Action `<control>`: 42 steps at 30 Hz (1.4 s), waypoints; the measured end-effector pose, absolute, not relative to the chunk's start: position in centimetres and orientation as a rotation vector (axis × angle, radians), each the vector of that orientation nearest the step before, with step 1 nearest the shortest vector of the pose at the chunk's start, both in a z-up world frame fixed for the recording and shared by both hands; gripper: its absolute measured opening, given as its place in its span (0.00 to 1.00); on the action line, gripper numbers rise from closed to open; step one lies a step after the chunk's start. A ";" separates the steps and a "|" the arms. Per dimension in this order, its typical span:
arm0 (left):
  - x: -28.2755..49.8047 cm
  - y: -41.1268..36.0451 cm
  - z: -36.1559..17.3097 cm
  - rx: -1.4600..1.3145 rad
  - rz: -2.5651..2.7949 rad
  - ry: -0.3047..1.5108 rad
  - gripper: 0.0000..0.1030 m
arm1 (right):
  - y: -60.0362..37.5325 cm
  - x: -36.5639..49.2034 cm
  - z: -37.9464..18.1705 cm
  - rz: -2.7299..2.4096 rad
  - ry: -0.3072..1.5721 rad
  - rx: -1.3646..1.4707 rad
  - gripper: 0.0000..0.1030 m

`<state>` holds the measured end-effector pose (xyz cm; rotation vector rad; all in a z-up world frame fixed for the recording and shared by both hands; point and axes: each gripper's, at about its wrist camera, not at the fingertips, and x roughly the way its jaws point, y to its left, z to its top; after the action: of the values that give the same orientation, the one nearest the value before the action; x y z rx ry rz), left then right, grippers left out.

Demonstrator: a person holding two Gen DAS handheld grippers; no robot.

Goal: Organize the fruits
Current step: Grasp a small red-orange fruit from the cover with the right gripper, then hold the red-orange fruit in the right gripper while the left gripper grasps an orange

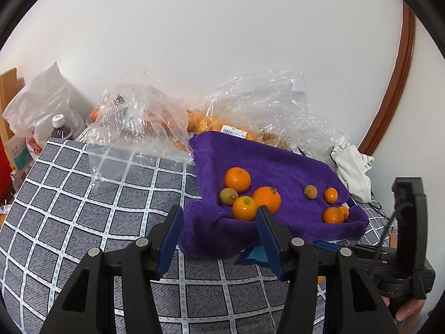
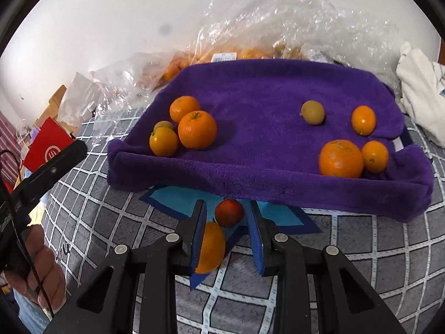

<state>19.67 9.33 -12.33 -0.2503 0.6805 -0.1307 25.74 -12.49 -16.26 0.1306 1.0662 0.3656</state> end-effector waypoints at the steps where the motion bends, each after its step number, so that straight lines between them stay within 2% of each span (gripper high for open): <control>1: 19.6 9.4 -12.3 -0.253 -0.134 0.680 0.50 | -12.5 25.9 -16.4 0.360 1.069 0.131 0.22; 7: 19.4 9.0 -12.2 -0.243 -0.147 0.677 0.50 | -14.5 25.3 -14.8 0.340 1.026 0.198 0.22; 12: 19.2 8.5 -12.1 -0.252 -0.197 0.691 0.50 | -17.1 23.0 -13.4 0.226 0.969 0.085 0.22; 26: 19.1 6.4 -13.3 -0.232 -0.302 0.760 0.50 | -19.8 21.0 -17.2 0.208 1.023 0.053 0.23; 33: 18.6 4.5 -14.0 -0.185 -0.389 0.767 0.50 | -21.0 20.2 -16.6 0.205 0.967 0.067 0.23; 42: 18.4 -0.4 -15.4 -0.037 -0.493 0.872 0.50 | -24.6 17.0 -16.1 0.184 0.934 0.011 0.23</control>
<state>18.37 -0.36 -15.37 -0.0374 0.8718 -0.4927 17.04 -24.62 -16.09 0.0109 0.9344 0.1842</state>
